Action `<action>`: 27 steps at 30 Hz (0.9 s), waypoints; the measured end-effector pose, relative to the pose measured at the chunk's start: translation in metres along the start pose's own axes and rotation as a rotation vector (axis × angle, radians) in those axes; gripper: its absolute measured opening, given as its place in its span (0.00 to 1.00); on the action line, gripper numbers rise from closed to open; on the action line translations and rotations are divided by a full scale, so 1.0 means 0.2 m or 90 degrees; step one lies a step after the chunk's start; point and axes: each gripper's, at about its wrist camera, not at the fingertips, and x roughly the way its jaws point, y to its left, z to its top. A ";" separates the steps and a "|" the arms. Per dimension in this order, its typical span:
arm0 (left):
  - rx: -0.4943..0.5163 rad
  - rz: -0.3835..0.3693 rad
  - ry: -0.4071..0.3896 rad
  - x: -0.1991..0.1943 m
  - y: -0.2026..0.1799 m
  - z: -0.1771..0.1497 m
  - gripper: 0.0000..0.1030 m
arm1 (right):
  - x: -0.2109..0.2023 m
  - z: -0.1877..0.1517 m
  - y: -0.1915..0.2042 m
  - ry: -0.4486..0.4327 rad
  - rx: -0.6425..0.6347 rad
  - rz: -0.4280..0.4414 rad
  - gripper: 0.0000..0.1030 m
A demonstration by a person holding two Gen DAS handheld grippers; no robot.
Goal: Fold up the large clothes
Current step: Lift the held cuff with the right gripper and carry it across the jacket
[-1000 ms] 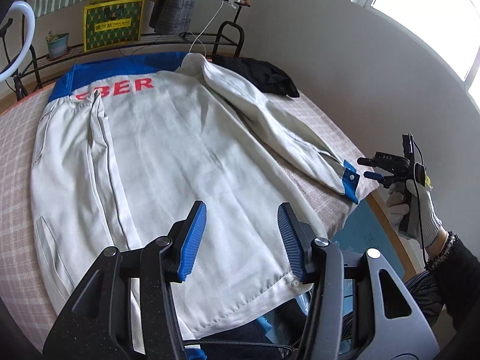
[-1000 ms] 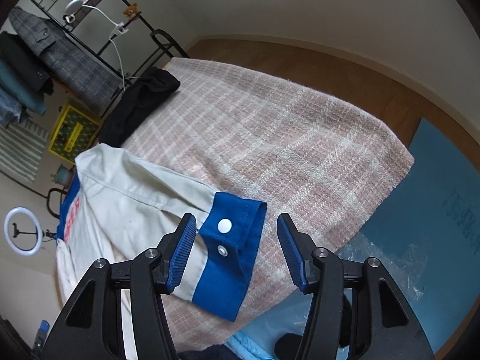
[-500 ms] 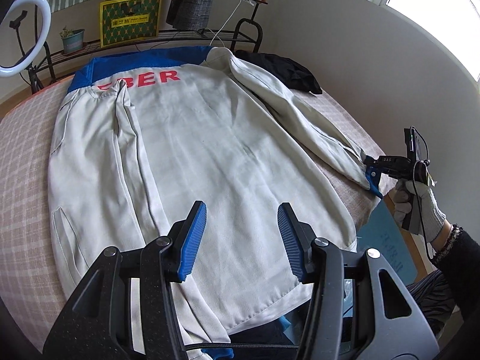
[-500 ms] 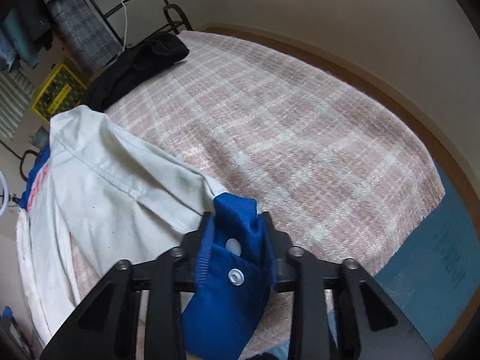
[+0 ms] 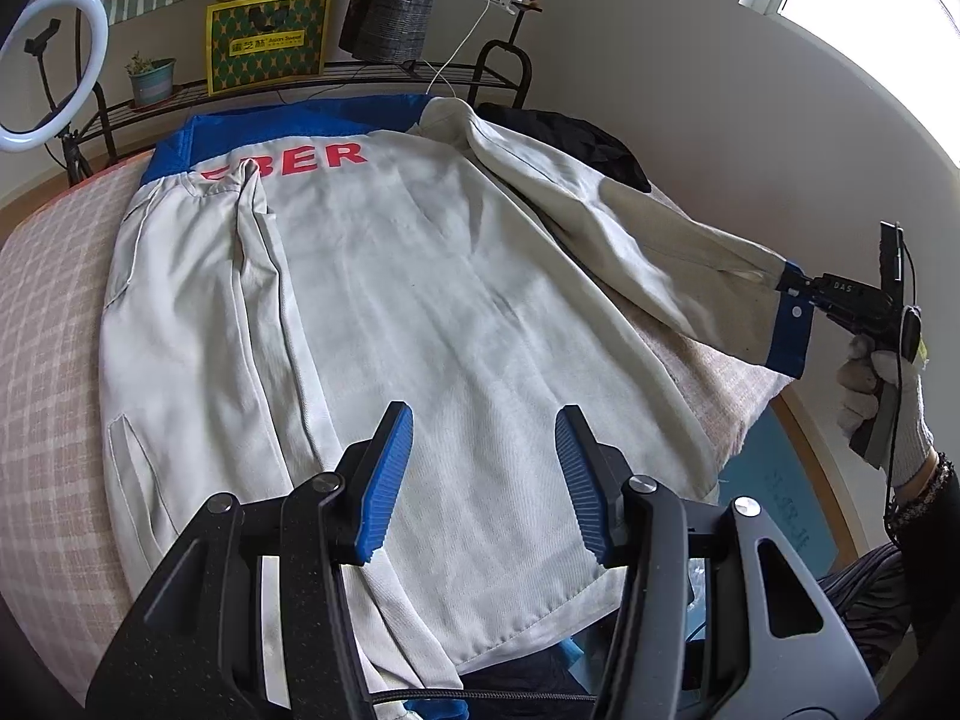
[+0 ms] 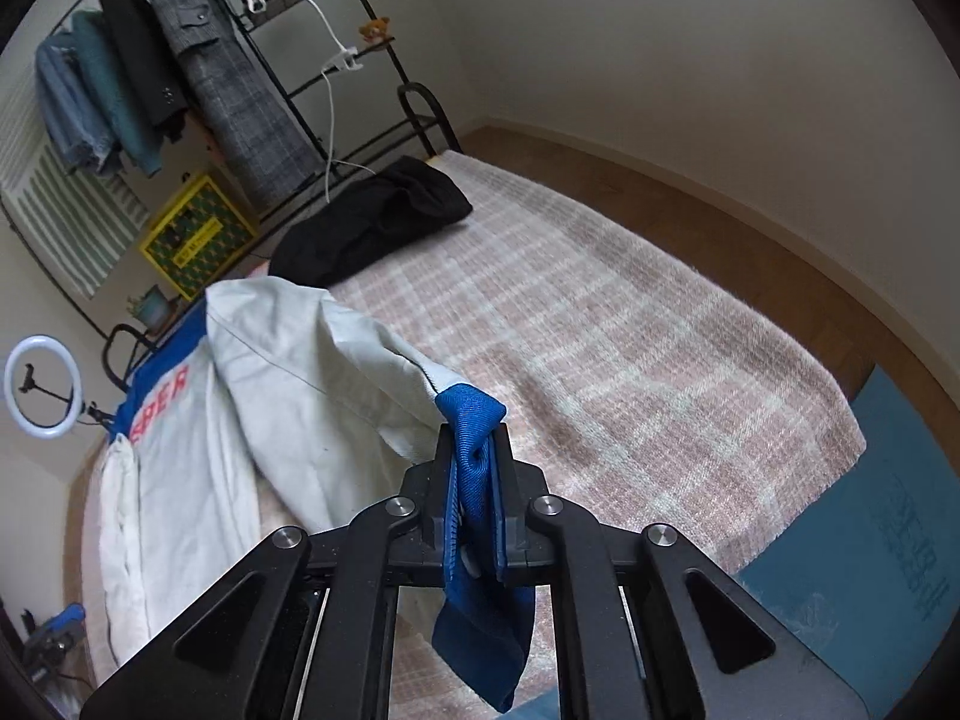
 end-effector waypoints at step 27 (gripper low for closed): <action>-0.106 0.005 0.003 0.04 0.19 0.00 0.49 | -0.16 -1.21 1.21 0.060 -0.823 0.209 0.06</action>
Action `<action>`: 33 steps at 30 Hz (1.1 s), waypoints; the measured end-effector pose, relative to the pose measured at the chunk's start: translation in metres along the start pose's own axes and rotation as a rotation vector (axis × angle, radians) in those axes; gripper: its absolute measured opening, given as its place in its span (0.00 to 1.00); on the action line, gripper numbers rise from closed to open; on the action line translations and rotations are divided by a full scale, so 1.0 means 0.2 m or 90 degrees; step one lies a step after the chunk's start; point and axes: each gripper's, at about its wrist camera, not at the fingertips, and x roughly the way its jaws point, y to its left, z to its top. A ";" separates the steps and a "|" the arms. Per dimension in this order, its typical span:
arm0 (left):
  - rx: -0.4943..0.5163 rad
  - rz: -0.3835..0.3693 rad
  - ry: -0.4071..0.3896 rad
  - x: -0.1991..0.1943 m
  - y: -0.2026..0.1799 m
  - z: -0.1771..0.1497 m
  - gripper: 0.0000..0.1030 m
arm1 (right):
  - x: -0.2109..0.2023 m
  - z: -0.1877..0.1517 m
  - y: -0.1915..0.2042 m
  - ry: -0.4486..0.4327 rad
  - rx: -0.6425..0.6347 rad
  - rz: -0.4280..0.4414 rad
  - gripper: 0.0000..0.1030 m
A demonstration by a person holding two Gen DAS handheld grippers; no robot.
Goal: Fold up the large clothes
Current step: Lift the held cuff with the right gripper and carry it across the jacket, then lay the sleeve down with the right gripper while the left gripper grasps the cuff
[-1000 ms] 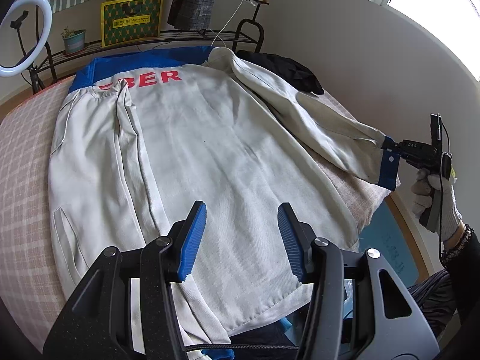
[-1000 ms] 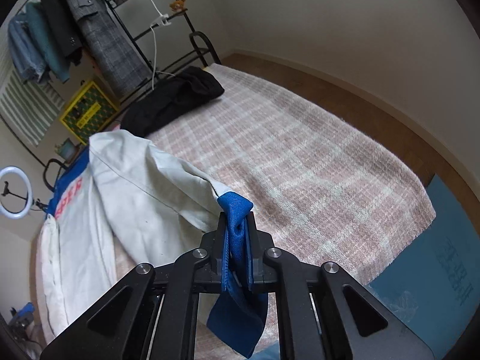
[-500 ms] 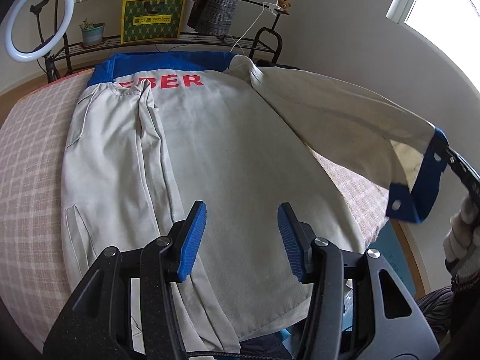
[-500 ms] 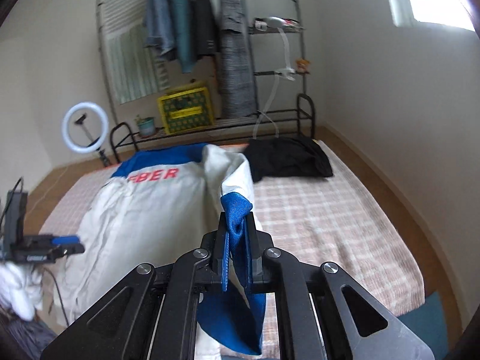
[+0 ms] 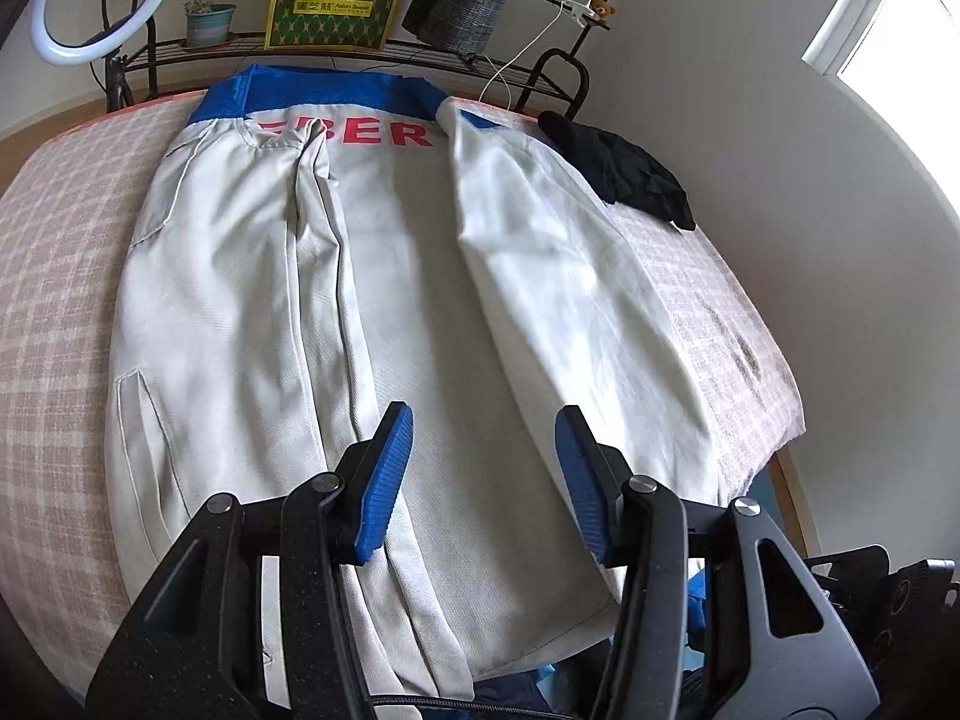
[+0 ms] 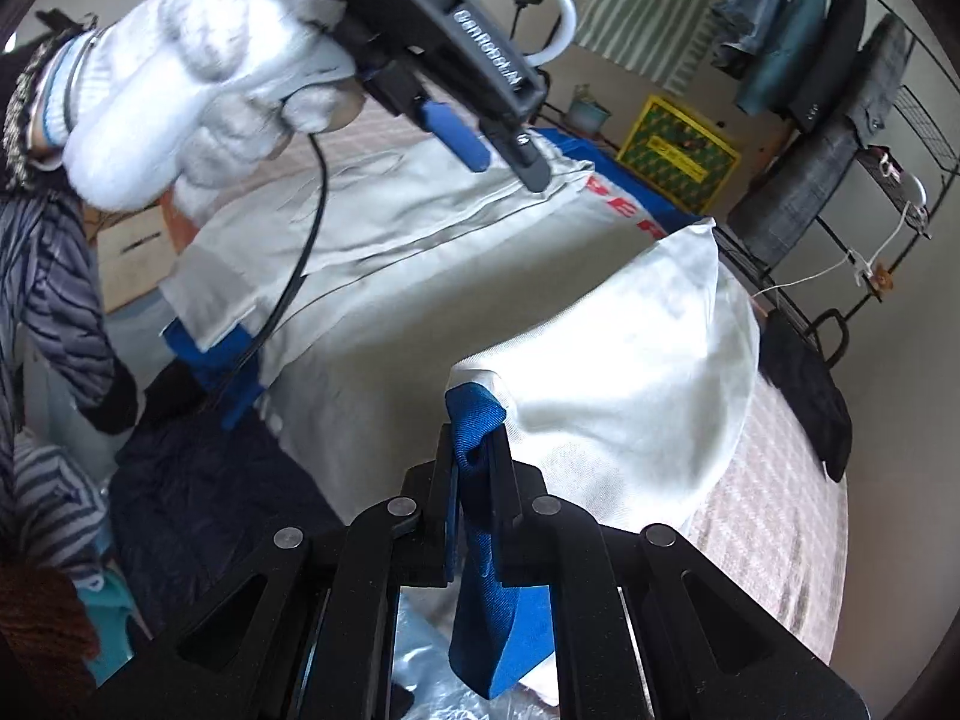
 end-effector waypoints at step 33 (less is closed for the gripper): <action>-0.067 -0.196 0.202 0.29 -0.24 -0.56 0.43 | 0.19 -0.44 -1.08 0.018 0.680 0.235 0.39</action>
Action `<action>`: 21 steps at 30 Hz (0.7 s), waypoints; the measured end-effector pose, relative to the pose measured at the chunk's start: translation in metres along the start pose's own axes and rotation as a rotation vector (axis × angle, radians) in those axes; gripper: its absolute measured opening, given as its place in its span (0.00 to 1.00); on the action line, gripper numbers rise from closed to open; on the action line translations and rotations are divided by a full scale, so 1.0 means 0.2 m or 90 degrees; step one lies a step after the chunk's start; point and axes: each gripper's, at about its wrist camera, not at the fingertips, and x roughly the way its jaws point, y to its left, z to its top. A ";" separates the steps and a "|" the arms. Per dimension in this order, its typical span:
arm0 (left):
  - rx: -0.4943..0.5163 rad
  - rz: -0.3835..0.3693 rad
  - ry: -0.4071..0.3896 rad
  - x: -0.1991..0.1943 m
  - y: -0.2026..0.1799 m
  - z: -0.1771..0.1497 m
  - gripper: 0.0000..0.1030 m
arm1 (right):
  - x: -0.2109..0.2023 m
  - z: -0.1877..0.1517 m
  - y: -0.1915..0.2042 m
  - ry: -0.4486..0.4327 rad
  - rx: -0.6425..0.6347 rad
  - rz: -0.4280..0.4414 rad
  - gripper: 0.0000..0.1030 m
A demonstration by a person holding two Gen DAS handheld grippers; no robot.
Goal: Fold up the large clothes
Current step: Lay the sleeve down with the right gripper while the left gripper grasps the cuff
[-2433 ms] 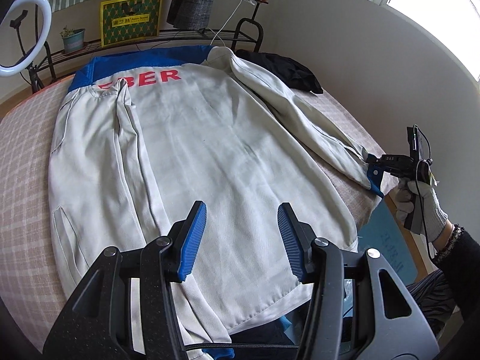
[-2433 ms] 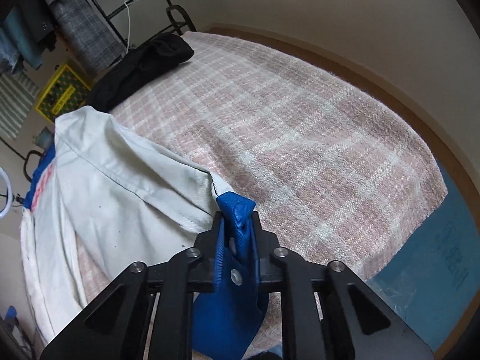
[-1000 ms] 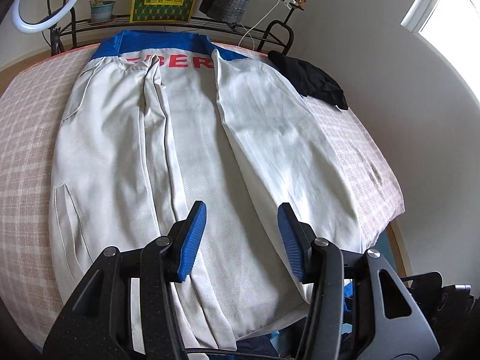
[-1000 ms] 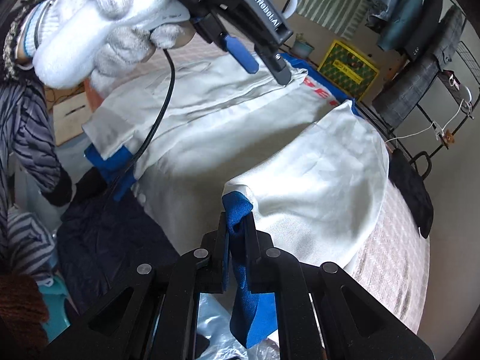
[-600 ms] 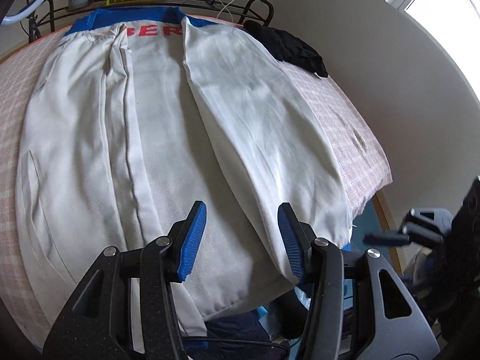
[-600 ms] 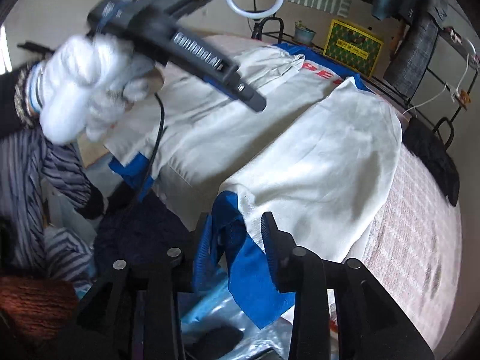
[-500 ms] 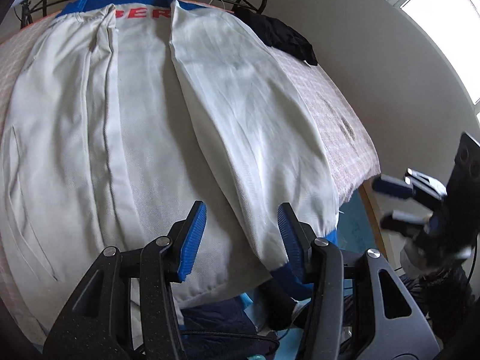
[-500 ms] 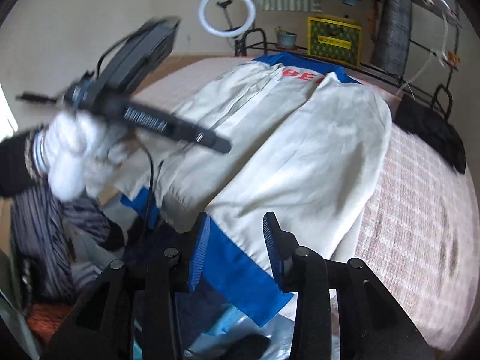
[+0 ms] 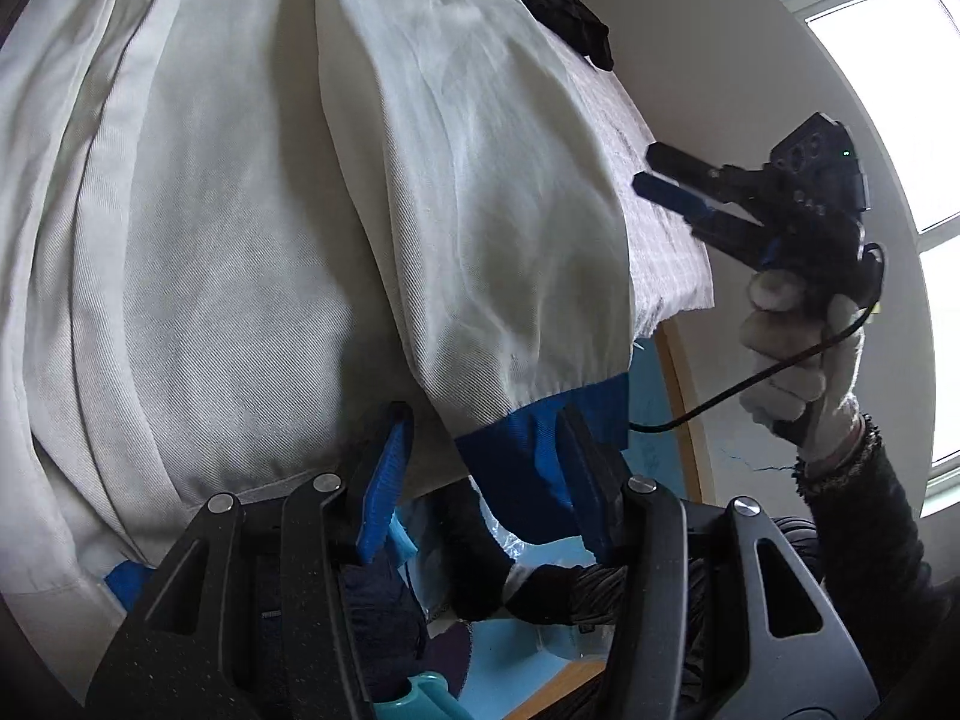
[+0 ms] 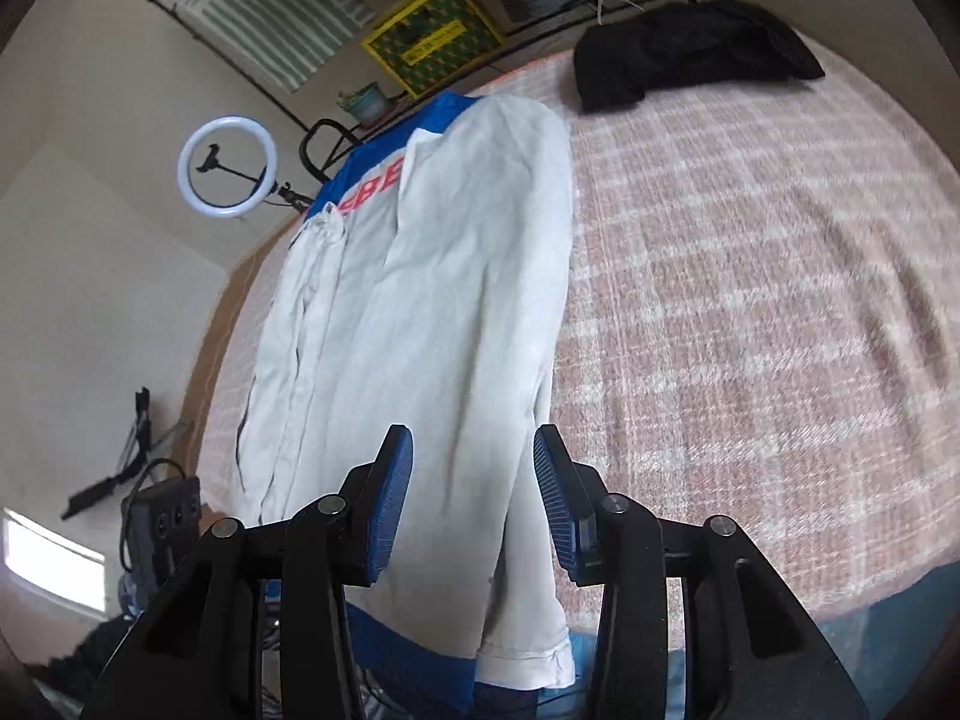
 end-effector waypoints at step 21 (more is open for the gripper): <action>-0.002 -0.105 -0.028 0.07 -0.04 -0.08 0.11 | 0.01 0.04 0.12 -0.032 -0.122 -0.105 0.02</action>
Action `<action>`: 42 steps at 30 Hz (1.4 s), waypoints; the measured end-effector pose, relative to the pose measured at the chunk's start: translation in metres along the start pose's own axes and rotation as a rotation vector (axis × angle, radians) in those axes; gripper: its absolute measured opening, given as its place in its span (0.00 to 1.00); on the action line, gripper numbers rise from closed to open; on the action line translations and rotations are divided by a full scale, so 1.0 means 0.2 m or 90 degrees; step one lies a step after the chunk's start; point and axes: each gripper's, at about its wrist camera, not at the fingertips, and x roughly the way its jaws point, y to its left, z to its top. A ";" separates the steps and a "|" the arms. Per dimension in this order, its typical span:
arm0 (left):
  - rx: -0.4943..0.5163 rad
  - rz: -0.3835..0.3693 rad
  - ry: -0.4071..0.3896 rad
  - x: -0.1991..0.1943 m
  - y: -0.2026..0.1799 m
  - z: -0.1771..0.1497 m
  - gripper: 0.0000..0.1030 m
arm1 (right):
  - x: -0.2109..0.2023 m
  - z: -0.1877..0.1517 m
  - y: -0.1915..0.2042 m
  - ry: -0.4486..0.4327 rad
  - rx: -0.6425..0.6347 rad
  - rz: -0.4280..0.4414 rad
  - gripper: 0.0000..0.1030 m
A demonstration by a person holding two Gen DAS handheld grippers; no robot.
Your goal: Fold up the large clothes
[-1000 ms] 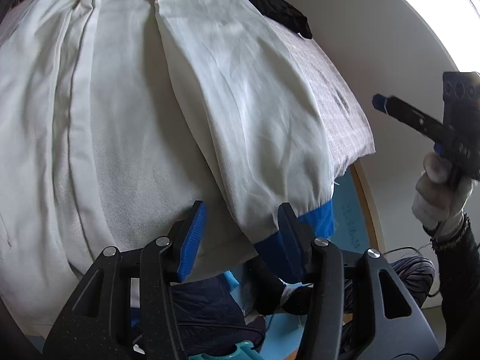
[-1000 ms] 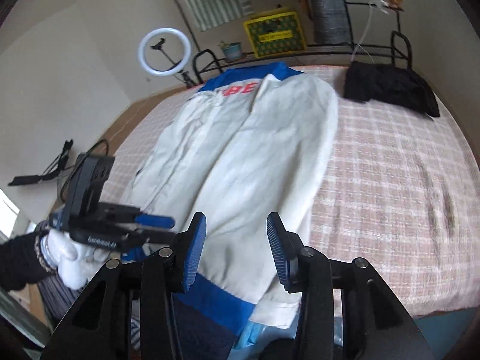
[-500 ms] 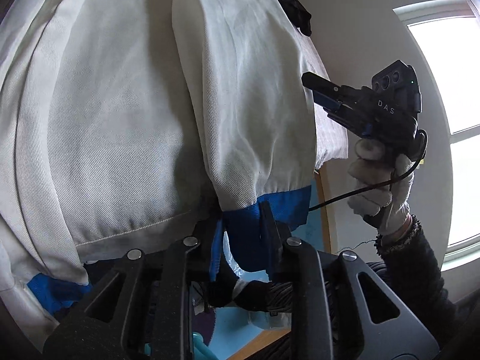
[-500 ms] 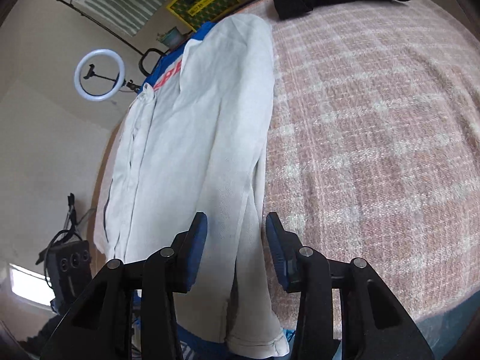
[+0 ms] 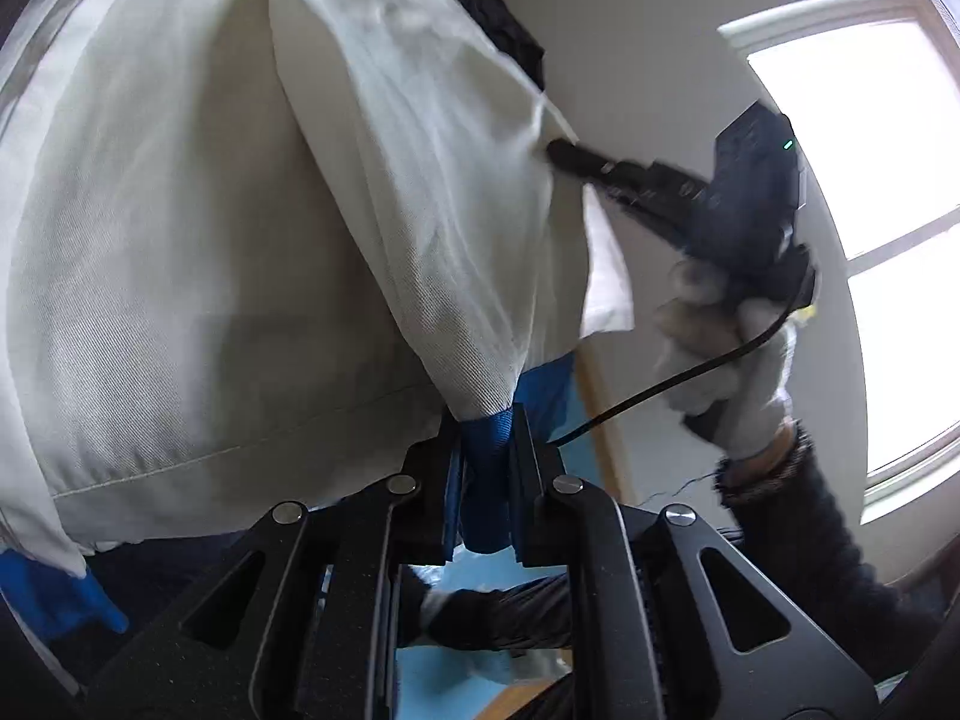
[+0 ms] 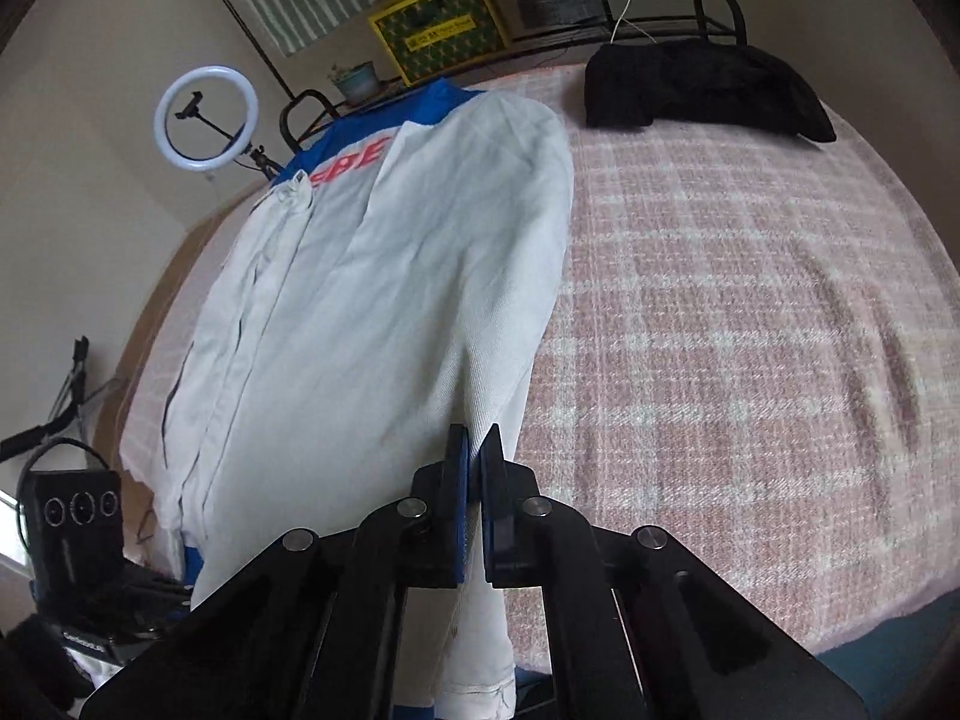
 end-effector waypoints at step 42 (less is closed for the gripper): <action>0.301 0.239 -0.091 0.30 -0.36 -0.10 0.22 | -0.08 -0.48 -0.21 0.118 0.047 0.028 0.16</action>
